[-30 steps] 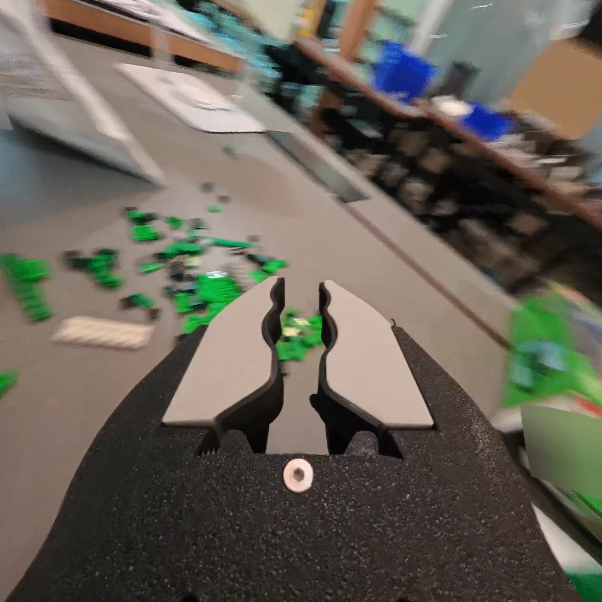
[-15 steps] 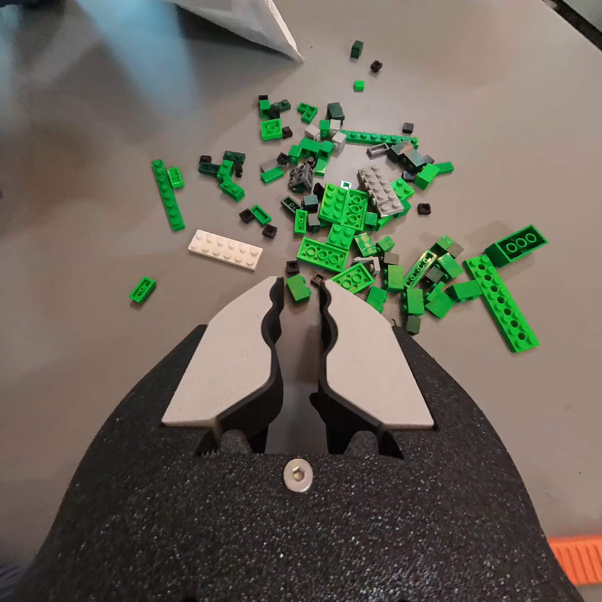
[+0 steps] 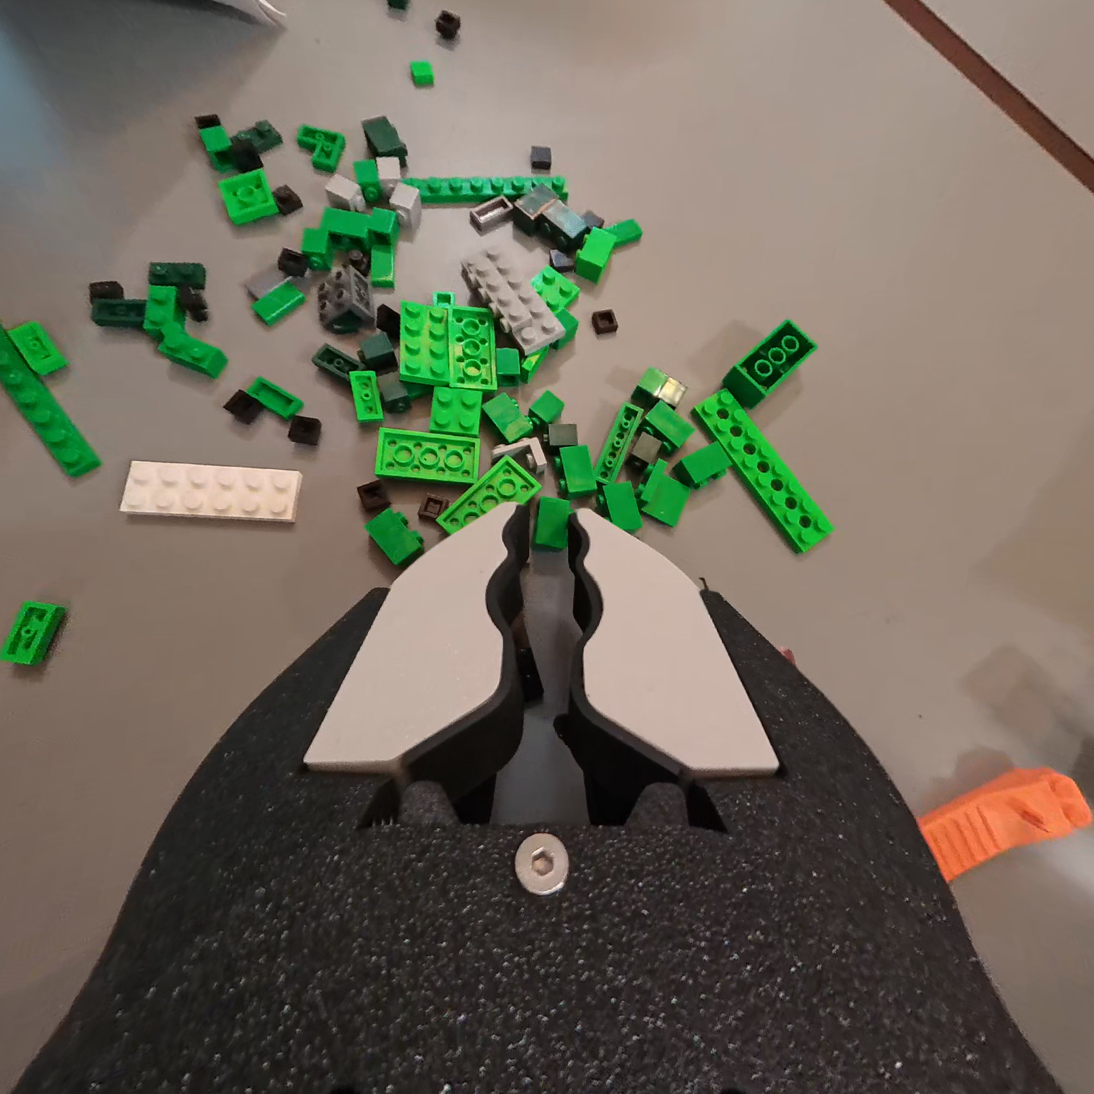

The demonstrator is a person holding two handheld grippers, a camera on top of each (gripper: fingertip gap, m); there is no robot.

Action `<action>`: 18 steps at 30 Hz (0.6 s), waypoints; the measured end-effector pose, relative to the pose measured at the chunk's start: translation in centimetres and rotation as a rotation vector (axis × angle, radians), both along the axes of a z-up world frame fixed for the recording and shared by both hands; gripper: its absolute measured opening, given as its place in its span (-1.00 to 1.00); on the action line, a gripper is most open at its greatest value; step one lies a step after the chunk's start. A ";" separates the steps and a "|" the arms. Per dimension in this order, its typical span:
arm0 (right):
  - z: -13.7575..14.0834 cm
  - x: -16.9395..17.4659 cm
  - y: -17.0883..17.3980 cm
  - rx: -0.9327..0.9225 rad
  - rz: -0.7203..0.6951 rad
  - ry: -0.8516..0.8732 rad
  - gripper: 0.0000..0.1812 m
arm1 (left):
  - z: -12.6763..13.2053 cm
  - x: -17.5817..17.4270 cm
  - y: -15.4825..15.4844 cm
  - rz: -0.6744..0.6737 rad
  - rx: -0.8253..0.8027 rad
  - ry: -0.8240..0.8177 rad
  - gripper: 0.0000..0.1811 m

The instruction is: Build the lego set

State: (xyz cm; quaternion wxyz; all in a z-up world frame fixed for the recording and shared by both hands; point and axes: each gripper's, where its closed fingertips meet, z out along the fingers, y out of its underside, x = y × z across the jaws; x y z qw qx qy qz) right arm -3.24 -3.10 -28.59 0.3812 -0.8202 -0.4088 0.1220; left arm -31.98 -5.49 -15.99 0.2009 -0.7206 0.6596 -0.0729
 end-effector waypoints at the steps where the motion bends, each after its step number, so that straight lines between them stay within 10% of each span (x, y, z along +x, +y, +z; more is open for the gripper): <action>1: 0.0 0.1 0.1 0.002 -0.007 0.002 -0.87 | 0.0 0.0 0.0 0.000 0.000 0.000 -1.00; 18: -0.4 0.5 -0.1 -0.040 -0.009 0.031 -0.81 | -0.1 0.1 -0.2 -0.006 -0.005 0.006 -1.00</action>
